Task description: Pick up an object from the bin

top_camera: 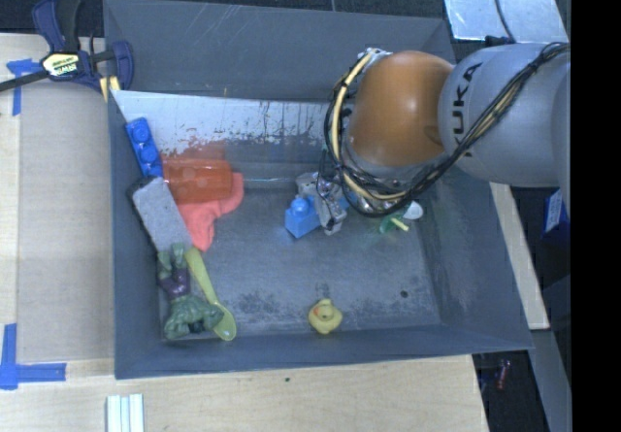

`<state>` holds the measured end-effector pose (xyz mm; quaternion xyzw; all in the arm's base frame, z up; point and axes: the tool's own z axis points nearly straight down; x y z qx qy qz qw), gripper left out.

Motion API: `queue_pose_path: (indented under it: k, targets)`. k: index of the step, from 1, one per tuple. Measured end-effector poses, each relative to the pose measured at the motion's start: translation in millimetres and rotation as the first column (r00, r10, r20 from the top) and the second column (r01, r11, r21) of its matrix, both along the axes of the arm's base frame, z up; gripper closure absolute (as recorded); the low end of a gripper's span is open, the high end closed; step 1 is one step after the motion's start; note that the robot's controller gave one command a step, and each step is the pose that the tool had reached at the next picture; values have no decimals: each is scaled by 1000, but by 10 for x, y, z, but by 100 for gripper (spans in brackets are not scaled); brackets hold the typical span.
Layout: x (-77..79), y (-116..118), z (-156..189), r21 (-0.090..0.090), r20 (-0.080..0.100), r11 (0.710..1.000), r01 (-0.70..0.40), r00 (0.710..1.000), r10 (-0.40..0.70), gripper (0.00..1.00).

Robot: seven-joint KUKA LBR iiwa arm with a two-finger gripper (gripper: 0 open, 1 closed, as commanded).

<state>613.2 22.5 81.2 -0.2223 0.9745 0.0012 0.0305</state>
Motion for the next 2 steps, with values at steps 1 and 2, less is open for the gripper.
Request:
queue_pose_path:
  k: [1,2]
  targets:
    - [0,1,1,0,0,1000,0,1000,0,100]
    - [-49,15,465,4,-12,997,75,997,-75,100]
